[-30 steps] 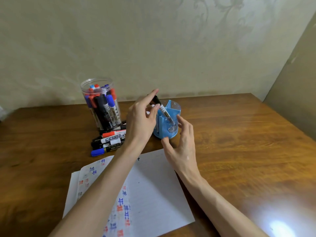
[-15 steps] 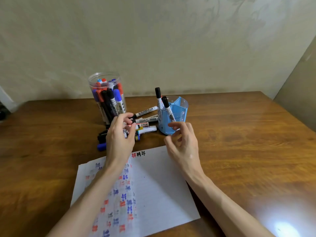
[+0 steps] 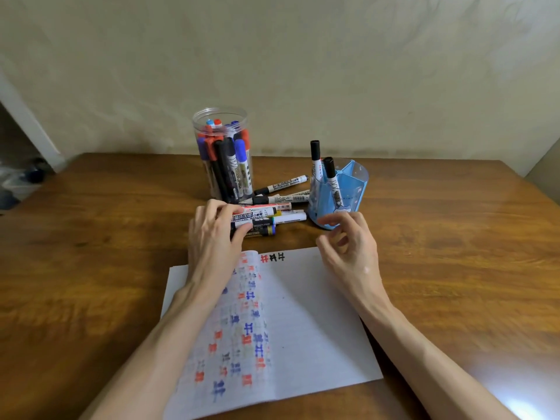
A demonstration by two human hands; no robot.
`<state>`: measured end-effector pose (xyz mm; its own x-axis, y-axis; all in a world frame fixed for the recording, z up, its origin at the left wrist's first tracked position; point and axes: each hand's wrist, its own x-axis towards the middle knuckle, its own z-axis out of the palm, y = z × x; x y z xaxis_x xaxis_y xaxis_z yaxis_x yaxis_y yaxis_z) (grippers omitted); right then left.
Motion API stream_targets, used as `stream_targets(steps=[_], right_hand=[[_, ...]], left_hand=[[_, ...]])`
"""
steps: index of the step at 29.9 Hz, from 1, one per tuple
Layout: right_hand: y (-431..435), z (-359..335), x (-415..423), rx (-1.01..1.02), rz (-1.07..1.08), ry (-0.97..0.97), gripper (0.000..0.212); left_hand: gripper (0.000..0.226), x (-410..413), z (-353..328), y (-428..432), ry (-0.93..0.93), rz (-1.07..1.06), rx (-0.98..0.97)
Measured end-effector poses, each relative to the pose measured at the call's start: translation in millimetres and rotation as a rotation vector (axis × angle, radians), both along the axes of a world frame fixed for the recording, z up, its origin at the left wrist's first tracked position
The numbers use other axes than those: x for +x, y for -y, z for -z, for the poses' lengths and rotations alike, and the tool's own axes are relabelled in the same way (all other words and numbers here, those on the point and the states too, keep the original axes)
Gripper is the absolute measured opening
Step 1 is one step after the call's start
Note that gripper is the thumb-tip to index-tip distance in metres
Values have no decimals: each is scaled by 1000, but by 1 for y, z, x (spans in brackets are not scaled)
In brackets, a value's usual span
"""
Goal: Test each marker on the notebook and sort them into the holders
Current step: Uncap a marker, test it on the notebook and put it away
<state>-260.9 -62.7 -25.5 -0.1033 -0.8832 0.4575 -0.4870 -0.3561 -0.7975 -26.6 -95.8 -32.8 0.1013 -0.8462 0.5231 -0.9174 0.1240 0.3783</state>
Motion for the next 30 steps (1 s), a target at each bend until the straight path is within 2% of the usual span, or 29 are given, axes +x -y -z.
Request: stream_targets(steps=[7,13,16,19,21,23,24,27,30], right_hand=[[-1,0,4,-9,-3,-26,25],[-2,-2,4,2,-8,-28,24],[-2,-3,5,-8,6,-46,24],[-4,-3,6,1,-22,-29,18],[-3,-2,6,39,-65,-19,12],[-2,-3,8,102,-132,34,7],[-2,-5,10,130,-165,94,12],[-8,-11,14,195,-243,337,23],[-11,-14,14,202,-283,326,20]], left_hand=[[37,7,2,-2,11,19,58],[20,10,4,-3,42,56,12],[21,10,2,-3,29,79,-21],[20,6,-5,-8,-124,164,-73],[18,1,-11,-15,-310,268,-38],[19,-7,-17,-23,-416,373,16],[17,-10,-20,-26,-446,425,41],[22,-17,-22,-32,-472,547,136],[40,-20,-20,-35,-399,578,165]])
